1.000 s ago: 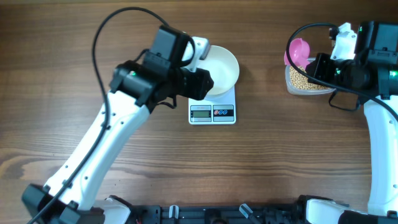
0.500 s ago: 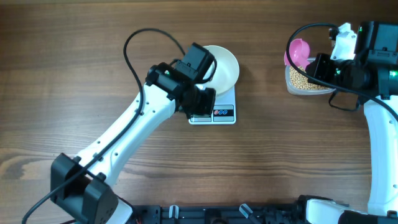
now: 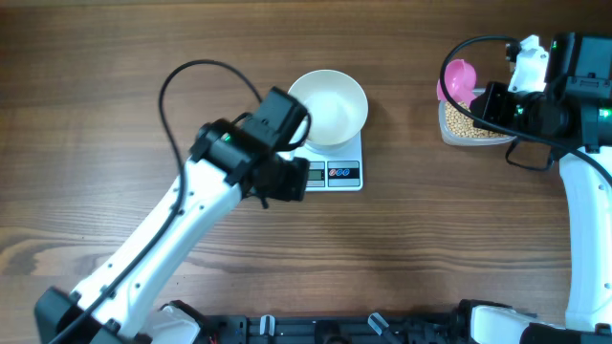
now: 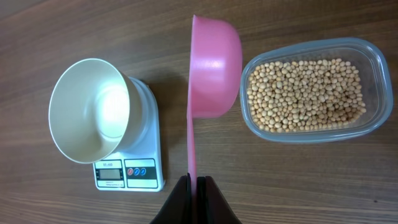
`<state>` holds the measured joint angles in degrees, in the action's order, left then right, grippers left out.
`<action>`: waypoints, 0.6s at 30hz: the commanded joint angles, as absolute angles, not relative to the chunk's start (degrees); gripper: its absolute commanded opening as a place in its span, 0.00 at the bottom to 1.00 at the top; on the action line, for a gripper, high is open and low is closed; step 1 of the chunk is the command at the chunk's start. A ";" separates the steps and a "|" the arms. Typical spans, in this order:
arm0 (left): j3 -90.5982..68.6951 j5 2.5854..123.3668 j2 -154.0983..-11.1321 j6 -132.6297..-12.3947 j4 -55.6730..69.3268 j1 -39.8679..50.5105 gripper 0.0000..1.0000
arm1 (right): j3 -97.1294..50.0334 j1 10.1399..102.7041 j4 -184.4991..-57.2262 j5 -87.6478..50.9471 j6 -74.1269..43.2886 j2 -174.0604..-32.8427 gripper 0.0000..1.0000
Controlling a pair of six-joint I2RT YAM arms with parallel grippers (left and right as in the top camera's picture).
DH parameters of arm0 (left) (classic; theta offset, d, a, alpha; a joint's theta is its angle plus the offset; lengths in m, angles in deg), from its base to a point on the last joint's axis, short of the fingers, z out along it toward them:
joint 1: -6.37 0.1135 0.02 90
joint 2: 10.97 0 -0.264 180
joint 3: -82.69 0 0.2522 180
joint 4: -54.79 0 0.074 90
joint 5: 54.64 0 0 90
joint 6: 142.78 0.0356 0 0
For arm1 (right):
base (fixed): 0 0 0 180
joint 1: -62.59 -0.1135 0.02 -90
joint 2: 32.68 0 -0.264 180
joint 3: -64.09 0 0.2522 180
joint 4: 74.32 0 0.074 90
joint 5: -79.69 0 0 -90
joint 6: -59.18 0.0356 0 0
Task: Scoop item into bowl and weigh 150g on scale
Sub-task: 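Move the empty left gripper over the bowl on the scale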
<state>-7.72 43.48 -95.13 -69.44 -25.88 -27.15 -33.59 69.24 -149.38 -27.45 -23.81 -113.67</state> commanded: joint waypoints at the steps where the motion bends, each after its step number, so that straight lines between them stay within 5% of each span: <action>1: -1.75 42.08 -93.47 -69.09 -21.34 -24.07 0.04 | -33.44 69.31 -149.86 -27.93 -26.41 -112.93 0.04; 9: 3.30 50.74 -94.47 -69.77 0.96 -26.19 0.04 | -33.44 69.31 -150.36 -25.88 -28.03 -112.93 0.04; 18: 6.18 40.40 -98.30 -69.46 7.06 -32.48 0.04 | -33.44 69.33 -150.16 -21.90 -28.03 -112.93 0.04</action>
